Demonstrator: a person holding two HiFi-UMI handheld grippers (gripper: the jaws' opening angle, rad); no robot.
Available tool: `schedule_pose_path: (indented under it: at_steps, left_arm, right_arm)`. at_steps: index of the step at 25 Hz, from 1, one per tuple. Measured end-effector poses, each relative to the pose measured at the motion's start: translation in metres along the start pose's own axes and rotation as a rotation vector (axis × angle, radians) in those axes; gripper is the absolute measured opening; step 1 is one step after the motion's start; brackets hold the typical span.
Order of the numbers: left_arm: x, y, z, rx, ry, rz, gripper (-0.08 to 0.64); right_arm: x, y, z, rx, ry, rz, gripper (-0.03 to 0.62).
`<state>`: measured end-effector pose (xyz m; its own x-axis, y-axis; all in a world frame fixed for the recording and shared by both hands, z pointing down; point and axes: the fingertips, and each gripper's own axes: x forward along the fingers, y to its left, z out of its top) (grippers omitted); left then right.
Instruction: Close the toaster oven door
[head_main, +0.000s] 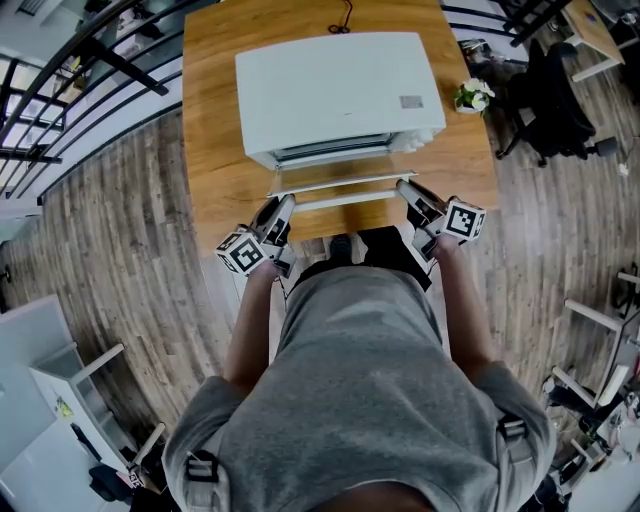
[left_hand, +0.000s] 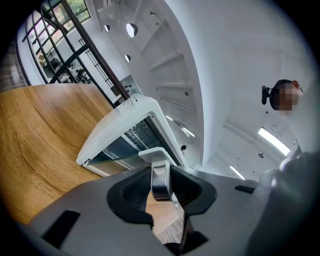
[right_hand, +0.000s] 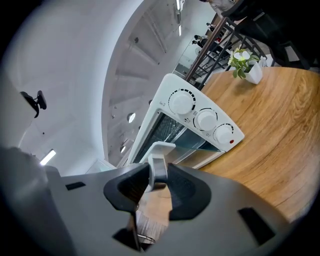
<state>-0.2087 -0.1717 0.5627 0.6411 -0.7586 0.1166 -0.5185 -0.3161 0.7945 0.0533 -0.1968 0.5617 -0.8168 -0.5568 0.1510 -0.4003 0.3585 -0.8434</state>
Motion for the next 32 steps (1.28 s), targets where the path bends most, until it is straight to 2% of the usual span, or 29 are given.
schedule_pose_path:
  at_steps: [20, 32]
  left_arm:
    - [0.006, 0.0, 0.016, -0.035, -0.047, -0.001, 0.155]
    - [0.013, 0.0, 0.027, -0.084, -0.1, -0.021, 0.164]
  right_arm:
    - [0.005, -0.004, 0.013, 0.064, -0.056, 0.054, 0.127]
    - [0.01, -0.011, 0.023, 0.104, -0.067, 0.068, 0.161]
